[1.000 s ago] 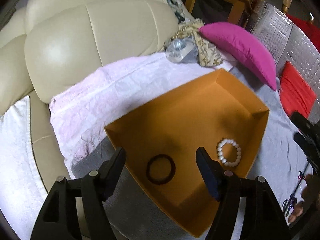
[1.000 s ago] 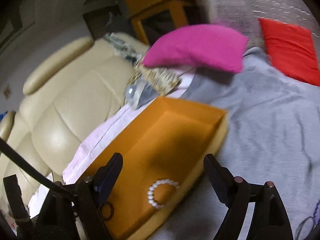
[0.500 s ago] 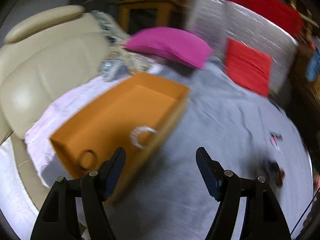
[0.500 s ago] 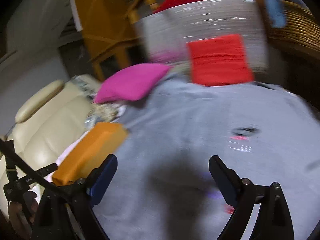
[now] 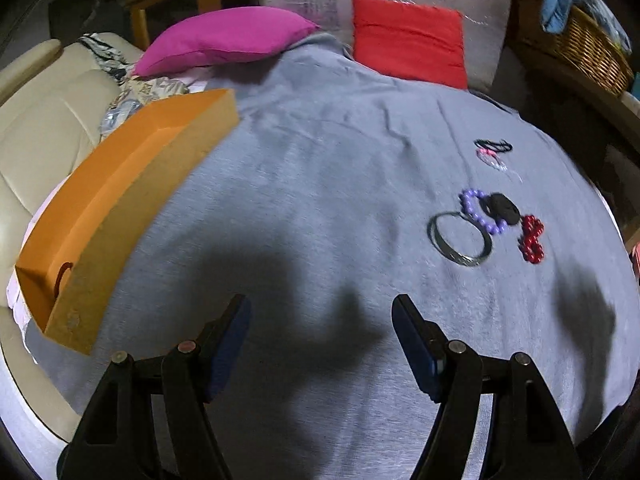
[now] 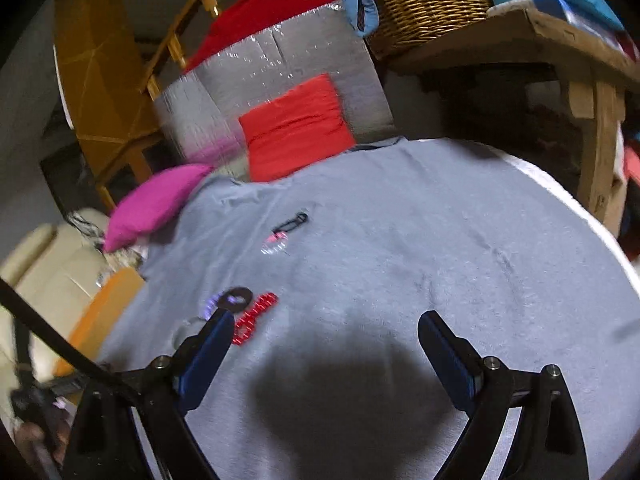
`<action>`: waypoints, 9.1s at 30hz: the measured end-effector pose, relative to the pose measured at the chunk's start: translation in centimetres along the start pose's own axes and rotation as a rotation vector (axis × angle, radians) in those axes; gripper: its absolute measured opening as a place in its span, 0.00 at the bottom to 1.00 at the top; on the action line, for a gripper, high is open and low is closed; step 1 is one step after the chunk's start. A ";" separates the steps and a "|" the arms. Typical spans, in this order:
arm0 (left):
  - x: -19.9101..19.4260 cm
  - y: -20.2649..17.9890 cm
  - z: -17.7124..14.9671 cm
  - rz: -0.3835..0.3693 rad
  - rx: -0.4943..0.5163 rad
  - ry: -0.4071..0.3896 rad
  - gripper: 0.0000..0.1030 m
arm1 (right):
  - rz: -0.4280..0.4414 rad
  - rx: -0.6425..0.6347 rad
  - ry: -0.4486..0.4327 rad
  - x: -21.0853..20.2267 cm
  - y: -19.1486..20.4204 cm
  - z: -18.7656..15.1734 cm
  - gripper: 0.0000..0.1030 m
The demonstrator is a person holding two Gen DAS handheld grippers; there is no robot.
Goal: Organize jewelry
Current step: 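Move both open tools back over the remaining jewelry on the table, then grasp the silver bangle with the left tool while the right tool grasps the red bead bracelet, then lift the silver bangle with the left tool while the right tool lifts the red bead bracelet, then carry the silver bangle and red bead bracelet toward the orange tray with both tools, then lower the silver bangle with the left tool while the right tool lowers the red bead bracelet, opening both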
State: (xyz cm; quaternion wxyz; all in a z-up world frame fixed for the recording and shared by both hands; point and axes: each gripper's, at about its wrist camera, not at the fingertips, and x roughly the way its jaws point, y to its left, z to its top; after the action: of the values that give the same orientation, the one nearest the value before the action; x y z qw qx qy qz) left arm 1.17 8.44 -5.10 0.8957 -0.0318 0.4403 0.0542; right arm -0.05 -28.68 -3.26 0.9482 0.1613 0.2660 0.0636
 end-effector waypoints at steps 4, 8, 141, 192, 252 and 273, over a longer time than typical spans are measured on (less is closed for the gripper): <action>-0.1 -0.3 0.1 -0.012 0.005 0.003 0.71 | 0.023 -0.023 0.027 0.7 0.9 -0.6 0.92; 0.0 -0.8 1.0 -0.018 0.014 -0.006 0.71 | 0.041 -0.039 0.048 1.1 1.5 -1.1 0.92; -0.8 -2.5 6.4 -0.221 0.028 0.048 0.04 | 0.233 0.037 0.308 3.9 9.3 4.5 0.10; 3.1 -2.1 9.1 -0.239 0.008 0.289 0.02 | 0.273 0.094 0.306 4.7 7.9 3.5 0.10; -5.8 25.3 6.1 0.110 -0.414 0.053 0.02 | 0.619 -0.341 0.450 13.7 43.4 1.6 0.10; 1.1 32.2 6.9 0.180 -0.504 0.132 0.02 | 0.582 -0.439 0.588 24.5 52.4 -2.9 0.10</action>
State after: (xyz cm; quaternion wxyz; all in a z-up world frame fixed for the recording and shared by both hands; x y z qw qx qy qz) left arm 3.25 41.23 -2.03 0.8203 -0.2180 0.4714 0.2394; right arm 17.43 26.41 0.36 0.7872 0.0001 0.4474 0.4245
